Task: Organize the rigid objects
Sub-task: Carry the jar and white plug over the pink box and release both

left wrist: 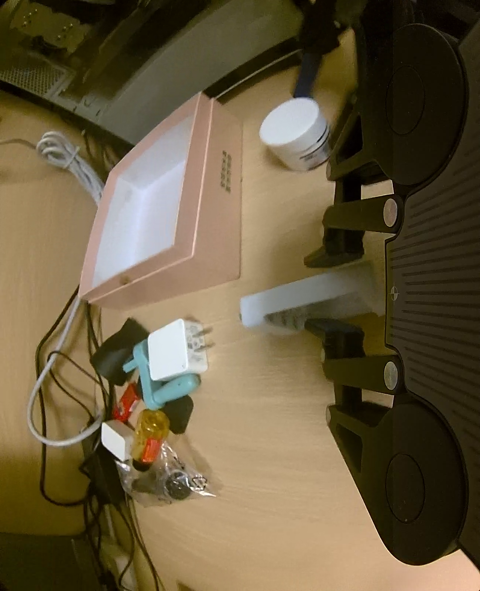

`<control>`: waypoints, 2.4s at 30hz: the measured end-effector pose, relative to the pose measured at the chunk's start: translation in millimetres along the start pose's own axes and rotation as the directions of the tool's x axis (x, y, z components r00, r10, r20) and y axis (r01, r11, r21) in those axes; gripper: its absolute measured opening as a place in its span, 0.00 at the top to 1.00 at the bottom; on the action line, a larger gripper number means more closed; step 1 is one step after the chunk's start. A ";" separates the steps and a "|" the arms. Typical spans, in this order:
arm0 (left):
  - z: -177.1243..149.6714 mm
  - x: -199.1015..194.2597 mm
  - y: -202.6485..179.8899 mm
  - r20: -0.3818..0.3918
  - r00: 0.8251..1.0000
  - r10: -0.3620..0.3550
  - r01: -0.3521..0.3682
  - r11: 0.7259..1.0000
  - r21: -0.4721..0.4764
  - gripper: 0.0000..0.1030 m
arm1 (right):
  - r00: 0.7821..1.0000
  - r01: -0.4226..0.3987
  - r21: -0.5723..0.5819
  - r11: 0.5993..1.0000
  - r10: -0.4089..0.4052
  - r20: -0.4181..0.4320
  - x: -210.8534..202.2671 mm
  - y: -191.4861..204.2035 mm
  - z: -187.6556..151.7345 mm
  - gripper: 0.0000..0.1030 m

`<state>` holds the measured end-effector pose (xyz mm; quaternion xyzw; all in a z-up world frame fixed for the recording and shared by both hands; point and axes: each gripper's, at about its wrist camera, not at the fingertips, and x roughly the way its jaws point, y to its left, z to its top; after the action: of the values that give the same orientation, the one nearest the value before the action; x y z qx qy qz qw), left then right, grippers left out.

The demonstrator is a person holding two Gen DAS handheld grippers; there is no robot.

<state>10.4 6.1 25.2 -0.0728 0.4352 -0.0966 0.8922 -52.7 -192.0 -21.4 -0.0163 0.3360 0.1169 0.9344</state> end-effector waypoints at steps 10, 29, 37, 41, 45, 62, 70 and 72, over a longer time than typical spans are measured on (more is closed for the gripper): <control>-7.2 -3.1 0.1 0.064 0.998 -0.008 0.002 0.995 0.096 0.80 | 1.000 0.015 -0.107 0.994 -0.014 0.017 6.1 26.4 27.3 0.47; 170.7 11.0 -56.3 0.253 0.958 -0.136 0.110 0.987 0.115 0.78 | 0.985 0.127 -0.023 0.992 -0.124 0.122 -58.0 -2.6 31.3 0.47; 117.0 -10.0 -15.6 0.301 0.934 -0.195 0.193 0.981 0.036 0.77 | 0.988 0.139 -0.004 0.990 -0.138 0.074 -45.8 -17.9 35.3 0.47; 65.9 -38.8 14.8 0.275 0.949 -0.156 0.161 0.987 0.005 0.77 | 0.983 0.139 -0.067 0.988 -0.130 0.133 -36.6 -15.6 64.2 0.47; 20.0 -48.5 43.3 0.194 0.975 -0.104 0.124 0.988 -0.095 0.77 | 0.980 0.123 -0.132 0.984 -0.099 0.175 -9.7 -7.7 105.5 0.47; -23.0 -61.4 91.5 0.050 0.993 0.104 -0.093 0.979 -0.180 0.77 | 0.987 0.122 -0.040 0.992 -0.126 -0.095 123.6 -19.5 136.7 0.46; 16.0 -34.7 69.1 0.071 0.995 0.063 -0.056 0.993 -0.107 0.77 | 0.991 0.125 -0.111 0.986 -0.118 0.069 54.7 -4.2 131.4 0.33; 26.4 -28.0 63.4 0.086 0.995 0.048 -0.040 0.995 -0.088 0.77 | 0.986 0.135 -0.137 0.981 -0.119 0.117 32.9 2.9 122.5 0.33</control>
<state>21.3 75.5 49.1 -0.1059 0.4006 -0.0549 0.9085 47.7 -169.0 52.8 -0.0990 0.2739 0.0815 0.9532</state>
